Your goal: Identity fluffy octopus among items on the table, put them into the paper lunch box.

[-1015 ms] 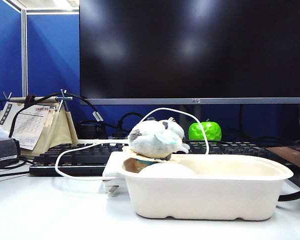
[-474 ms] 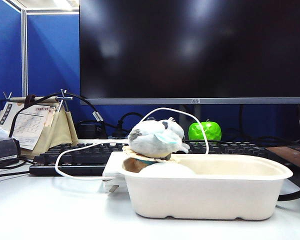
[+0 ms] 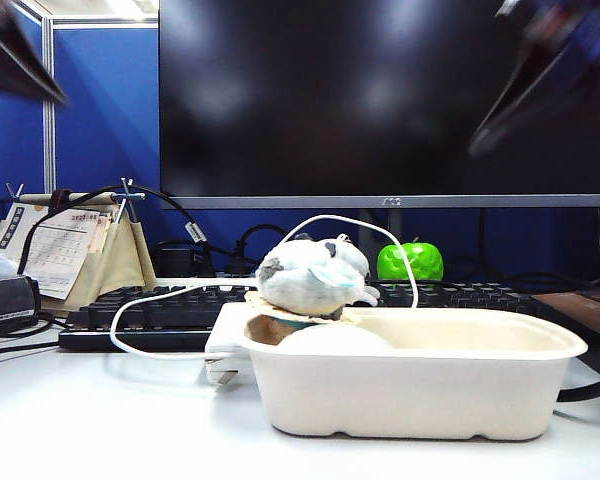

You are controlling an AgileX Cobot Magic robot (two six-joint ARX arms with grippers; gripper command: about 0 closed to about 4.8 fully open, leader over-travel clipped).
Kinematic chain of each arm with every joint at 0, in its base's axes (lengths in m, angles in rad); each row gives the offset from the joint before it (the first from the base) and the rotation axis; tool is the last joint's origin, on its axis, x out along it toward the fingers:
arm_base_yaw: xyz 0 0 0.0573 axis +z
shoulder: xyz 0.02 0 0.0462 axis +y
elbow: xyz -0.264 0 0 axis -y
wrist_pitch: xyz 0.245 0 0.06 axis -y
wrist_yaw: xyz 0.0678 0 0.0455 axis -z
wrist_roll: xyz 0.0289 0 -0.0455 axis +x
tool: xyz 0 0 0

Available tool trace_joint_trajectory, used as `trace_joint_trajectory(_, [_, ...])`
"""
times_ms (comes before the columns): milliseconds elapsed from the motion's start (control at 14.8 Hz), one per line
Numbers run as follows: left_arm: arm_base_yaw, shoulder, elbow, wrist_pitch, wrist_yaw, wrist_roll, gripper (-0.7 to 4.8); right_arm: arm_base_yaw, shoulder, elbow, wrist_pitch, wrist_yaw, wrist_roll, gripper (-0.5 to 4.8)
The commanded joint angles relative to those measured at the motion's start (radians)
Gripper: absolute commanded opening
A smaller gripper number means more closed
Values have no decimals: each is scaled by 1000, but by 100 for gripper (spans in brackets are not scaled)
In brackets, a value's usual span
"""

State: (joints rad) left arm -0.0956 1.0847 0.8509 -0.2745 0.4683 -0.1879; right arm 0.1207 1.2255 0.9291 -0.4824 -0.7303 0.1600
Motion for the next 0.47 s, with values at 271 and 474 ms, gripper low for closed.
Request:
trace_joint_trajectory(271, [-163,28,8,147,6,5,-2,173,157,6,111,-32,1,-6])
trace_joint_trajectory(474, [-187,28,7,119,7,5,-2,179,157,6,171,-66,4,-6])
